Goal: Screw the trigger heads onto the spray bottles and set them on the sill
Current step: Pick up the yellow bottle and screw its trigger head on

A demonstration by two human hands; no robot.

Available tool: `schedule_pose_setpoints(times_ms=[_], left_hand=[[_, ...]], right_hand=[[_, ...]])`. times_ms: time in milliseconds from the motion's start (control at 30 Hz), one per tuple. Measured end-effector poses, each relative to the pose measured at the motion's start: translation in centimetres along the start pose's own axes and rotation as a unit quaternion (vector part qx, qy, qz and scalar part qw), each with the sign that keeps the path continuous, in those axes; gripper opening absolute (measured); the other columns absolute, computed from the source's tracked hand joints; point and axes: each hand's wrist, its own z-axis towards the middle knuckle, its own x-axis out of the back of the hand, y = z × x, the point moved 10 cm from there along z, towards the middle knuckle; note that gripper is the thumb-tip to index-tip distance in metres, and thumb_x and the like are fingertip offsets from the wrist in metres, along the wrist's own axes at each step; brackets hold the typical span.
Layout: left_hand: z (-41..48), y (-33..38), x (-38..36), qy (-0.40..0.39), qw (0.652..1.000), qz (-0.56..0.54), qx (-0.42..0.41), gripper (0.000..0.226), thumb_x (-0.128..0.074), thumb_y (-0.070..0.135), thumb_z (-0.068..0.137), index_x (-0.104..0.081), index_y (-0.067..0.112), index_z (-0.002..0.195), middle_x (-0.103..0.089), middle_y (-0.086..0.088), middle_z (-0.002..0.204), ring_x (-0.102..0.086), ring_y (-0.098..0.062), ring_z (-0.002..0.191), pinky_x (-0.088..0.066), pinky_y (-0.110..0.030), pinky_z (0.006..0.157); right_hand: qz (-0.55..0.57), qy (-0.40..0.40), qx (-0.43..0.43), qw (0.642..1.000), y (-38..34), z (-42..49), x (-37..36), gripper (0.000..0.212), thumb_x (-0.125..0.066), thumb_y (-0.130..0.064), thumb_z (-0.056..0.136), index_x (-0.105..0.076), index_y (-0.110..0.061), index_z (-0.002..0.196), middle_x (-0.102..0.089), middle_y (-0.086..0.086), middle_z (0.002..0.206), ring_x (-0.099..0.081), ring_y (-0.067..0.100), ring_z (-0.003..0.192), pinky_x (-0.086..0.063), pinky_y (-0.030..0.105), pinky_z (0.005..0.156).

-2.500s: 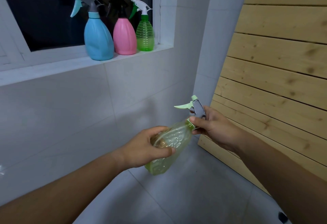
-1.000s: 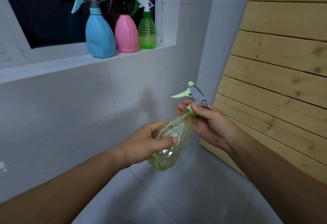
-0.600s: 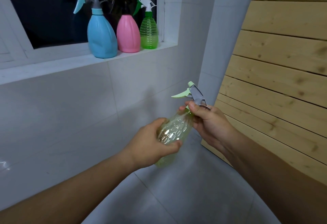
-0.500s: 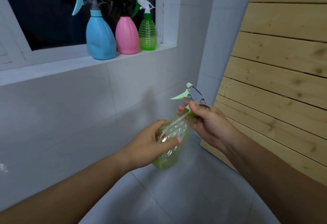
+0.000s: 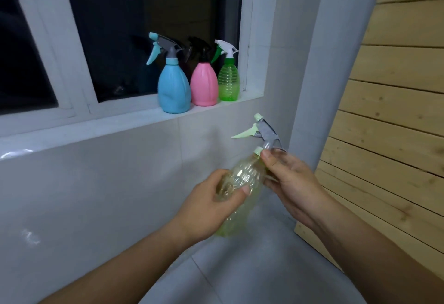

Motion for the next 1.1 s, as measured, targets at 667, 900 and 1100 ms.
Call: schedule_pose_setpoints(times_ms=[667, 900, 1100], left_hand=[[7.0, 3.6, 27.0, 0.183, 0.982, 0.028, -0.042, 0.033, -0.05, 0.026, 0.105, -0.056, 0.027, 0.137, -0.068, 0.012, 0.108, -0.064, -0.002, 0.102, -0.047, -0.019, 0.082], [8.7, 1.3, 28.0, 0.218, 0.975, 0.026, -0.011, 0.04, -0.052, 0.027, 0.104, -0.047, 0.021, 0.142, -0.066, -0.001, 0.118, -0.066, -0.011, 0.1, -0.051, -0.023, 0.078], [9.2, 1.0, 28.1, 0.241, 0.969, 0.049, -0.01, 0.046, -0.058, 0.028, 0.101, -0.043, 0.021, 0.144, -0.061, 0.002, 0.119, -0.064, -0.007, 0.098, -0.05, -0.018, 0.074]], right_hand=[[-0.263, -0.2, 0.143, 0.933, -3.3, 10.1, -27.4, 0.06, -0.062, -0.017, 0.093, -0.039, -0.035, 0.145, -0.057, -0.008, 0.124, -0.058, 0.015, 0.12, -0.05, 0.033, 0.099], [-0.269, -0.183, 0.141, 0.935, -1.4, 13.2, -28.0, 0.055, -0.063, -0.018, 0.09, -0.046, -0.032, 0.14, -0.064, 0.001, 0.13, -0.059, 0.016, 0.123, -0.047, 0.044, 0.105], [-0.284, -0.179, 0.123, 0.934, -0.1, 14.9, -27.6, 0.065, -0.062, -0.028, 0.088, -0.037, -0.036, 0.147, -0.053, 0.005, 0.145, -0.052, 0.017, 0.131, -0.044, 0.043, 0.108]])
